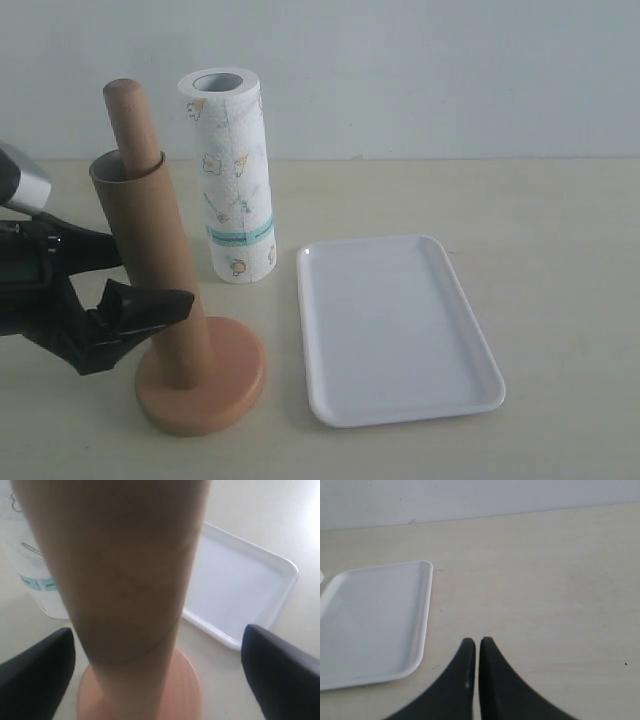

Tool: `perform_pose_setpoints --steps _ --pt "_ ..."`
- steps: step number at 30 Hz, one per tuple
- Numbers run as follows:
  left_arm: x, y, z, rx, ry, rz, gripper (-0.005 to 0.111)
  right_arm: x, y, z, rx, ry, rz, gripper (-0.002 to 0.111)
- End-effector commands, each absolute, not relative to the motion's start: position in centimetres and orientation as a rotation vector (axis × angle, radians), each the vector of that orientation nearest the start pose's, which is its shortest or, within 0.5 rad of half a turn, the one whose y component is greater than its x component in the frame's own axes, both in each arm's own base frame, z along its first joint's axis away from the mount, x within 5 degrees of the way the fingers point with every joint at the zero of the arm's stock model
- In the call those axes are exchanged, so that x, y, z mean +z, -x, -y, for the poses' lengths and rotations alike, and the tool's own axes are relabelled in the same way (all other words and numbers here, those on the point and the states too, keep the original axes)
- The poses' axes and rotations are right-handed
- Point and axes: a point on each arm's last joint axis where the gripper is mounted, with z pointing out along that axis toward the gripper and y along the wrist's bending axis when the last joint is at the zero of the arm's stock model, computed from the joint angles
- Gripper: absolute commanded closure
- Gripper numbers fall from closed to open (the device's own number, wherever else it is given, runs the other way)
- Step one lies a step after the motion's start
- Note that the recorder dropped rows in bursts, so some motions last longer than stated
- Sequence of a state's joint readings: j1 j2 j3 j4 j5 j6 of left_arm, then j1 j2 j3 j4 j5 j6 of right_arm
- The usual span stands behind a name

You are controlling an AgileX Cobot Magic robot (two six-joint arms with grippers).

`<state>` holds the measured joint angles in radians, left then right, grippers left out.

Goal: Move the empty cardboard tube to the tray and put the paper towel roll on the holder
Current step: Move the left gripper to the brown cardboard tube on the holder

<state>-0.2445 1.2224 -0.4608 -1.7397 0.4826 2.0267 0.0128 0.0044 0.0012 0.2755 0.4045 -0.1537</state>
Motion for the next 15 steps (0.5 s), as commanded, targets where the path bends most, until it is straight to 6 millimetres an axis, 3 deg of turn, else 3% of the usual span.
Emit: perform_pose_setpoints --steps 1,9,12,15 --pt "21.2 -20.8 9.8 -0.509 -0.835 -1.977 0.022 17.8 -5.2 -1.0 0.176 -0.010 -1.873 0.106" --pt "20.3 -21.9 10.0 -0.505 -0.863 -2.007 0.025 17.8 -5.2 -1.0 0.176 -0.010 -1.873 0.106" --pt "20.0 -22.0 10.1 -0.507 -0.866 -2.016 0.036 17.8 -5.2 -1.0 0.176 -0.010 -1.873 0.106" --pt "19.9 -22.1 10.1 -0.497 -0.887 -2.011 0.056 17.8 -5.2 -1.0 0.176 -0.010 -1.873 0.106"
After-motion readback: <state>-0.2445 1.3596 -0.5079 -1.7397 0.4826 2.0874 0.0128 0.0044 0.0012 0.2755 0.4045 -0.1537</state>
